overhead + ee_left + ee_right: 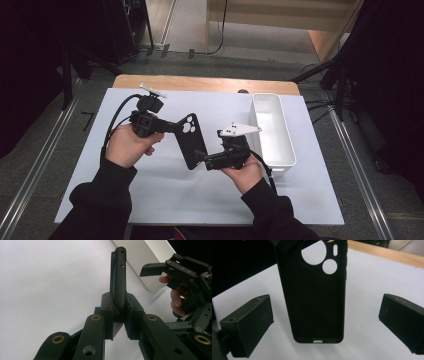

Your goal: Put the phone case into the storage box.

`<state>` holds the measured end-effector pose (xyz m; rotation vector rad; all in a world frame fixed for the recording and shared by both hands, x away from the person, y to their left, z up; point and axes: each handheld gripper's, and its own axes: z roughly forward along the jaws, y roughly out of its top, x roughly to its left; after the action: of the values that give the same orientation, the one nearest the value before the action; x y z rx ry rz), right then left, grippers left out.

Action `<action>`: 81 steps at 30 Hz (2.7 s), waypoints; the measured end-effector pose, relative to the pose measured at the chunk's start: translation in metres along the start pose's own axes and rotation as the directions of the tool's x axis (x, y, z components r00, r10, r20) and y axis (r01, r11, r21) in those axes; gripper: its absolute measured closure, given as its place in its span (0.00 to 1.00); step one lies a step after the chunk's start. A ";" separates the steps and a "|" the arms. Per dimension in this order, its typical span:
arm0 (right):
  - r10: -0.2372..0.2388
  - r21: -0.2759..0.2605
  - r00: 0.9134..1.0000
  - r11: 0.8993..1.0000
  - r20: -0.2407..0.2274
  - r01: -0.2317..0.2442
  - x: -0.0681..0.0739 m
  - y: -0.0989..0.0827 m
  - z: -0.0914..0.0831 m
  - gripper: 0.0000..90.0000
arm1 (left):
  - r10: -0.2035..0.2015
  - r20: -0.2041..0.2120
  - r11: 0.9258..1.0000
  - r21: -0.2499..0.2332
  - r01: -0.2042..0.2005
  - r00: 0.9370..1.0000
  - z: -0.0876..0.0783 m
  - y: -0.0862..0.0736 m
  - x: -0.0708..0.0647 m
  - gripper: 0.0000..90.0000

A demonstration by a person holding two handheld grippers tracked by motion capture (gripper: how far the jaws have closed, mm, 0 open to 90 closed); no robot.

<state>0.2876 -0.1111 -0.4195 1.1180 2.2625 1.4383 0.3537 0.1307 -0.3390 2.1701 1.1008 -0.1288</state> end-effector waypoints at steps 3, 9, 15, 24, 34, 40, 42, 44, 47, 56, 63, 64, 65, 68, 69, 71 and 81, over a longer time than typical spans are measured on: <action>-0.001 -0.009 1.000 1.000 -0.019 0.001 0.002 0.003 0.001 0.00 | 0.004 0.002 1.000 0.004 -0.004 1.000 0.001 0.000 -0.001 0.88; -0.010 -0.007 1.000 1.000 -0.006 0.010 0.007 0.006 0.006 0.00 | 0.013 0.003 1.000 0.014 -0.013 1.000 0.004 0.000 -0.005 0.88; -0.018 0.000 1.000 1.000 0.004 0.018 0.009 0.010 0.010 0.00 | 0.017 -0.002 1.000 0.019 -0.017 1.000 0.006 0.000 -0.008 0.88; -0.013 0.010 1.000 1.000 0.015 0.013 0.012 0.014 0.017 0.00 | 0.003 0.015 1.000 0.022 -0.003 1.000 0.011 -0.001 -0.014 0.87; -0.017 0.026 0.999 1.000 0.041 0.016 0.011 0.015 0.025 0.00 | 0.014 0.046 0.999 0.031 -0.016 0.999 0.016 -0.002 -0.020 0.87; -0.008 0.024 0.998 1.000 0.064 0.007 0.011 0.016 0.026 0.00 | 0.009 0.059 1.000 0.029 -0.010 0.998 0.018 -0.002 -0.022 0.87; -0.004 0.023 0.998 1.000 0.064 0.003 0.011 0.017 0.025 0.01 | 0.003 0.058 1.000 0.028 -0.005 0.998 0.019 -0.003 -0.024 0.87; -0.006 0.017 0.999 1.000 0.052 0.005 0.011 0.017 0.024 0.08 | 0.001 0.058 1.000 0.026 -0.002 0.998 0.020 -0.003 -0.025 0.87; -0.017 0.011 0.999 1.000 0.050 0.016 0.012 0.017 0.022 0.11 | 0.000 0.057 1.000 0.020 -0.001 0.998 0.020 -0.003 -0.025 0.87; -0.023 0.017 0.999 1.000 0.039 0.022 0.011 0.019 0.020 0.13 | 0.018 0.061 1.000 0.015 -0.018 0.998 0.018 -0.003 -0.026 0.85; -0.026 0.031 1.000 0.999 0.014 0.026 0.015 0.019 0.021 0.13 | 0.033 0.049 0.999 -0.008 -0.032 0.998 0.012 -0.002 -0.029 0.78; -0.032 0.034 0.999 0.999 0.008 0.032 0.015 0.019 0.021 0.13 | 0.029 0.051 1.000 -0.009 -0.029 0.998 0.010 -0.001 -0.029 0.77; -0.032 0.034 0.999 0.999 0.008 0.032 0.015 0.019 0.021 0.13 | 0.034 0.057 0.999 -0.016 -0.033 0.998 0.009 -0.001 -0.029 0.77; -0.036 0.040 0.999 0.999 -0.003 0.037 0.016 0.018 0.022 0.13 | 0.038 0.061 0.999 -0.024 -0.036 0.997 0.005 -0.001 -0.030 0.72; -0.036 0.040 0.999 0.999 -0.003 0.037 0.016 0.018 0.022 0.13 | 0.036 0.059 0.999 -0.028 -0.035 0.998 0.003 -0.001 -0.030 0.72; -0.035 0.044 0.999 0.998 -0.009 0.036 0.016 0.018 0.022 0.13 | 0.040 0.061 0.999 -0.032 -0.038 0.997 0.000 0.000 -0.030 0.70; -0.035 0.060 0.999 0.998 -0.020 0.037 0.015 0.016 0.021 0.13 | 0.019 0.069 0.996 -0.084 -0.013 0.997 -0.018 0.002 -0.023 0.55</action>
<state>0.2971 -0.0826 -0.4130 1.0796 2.3408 1.3814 0.3366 0.1256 -0.3160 2.0837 1.0318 -0.1472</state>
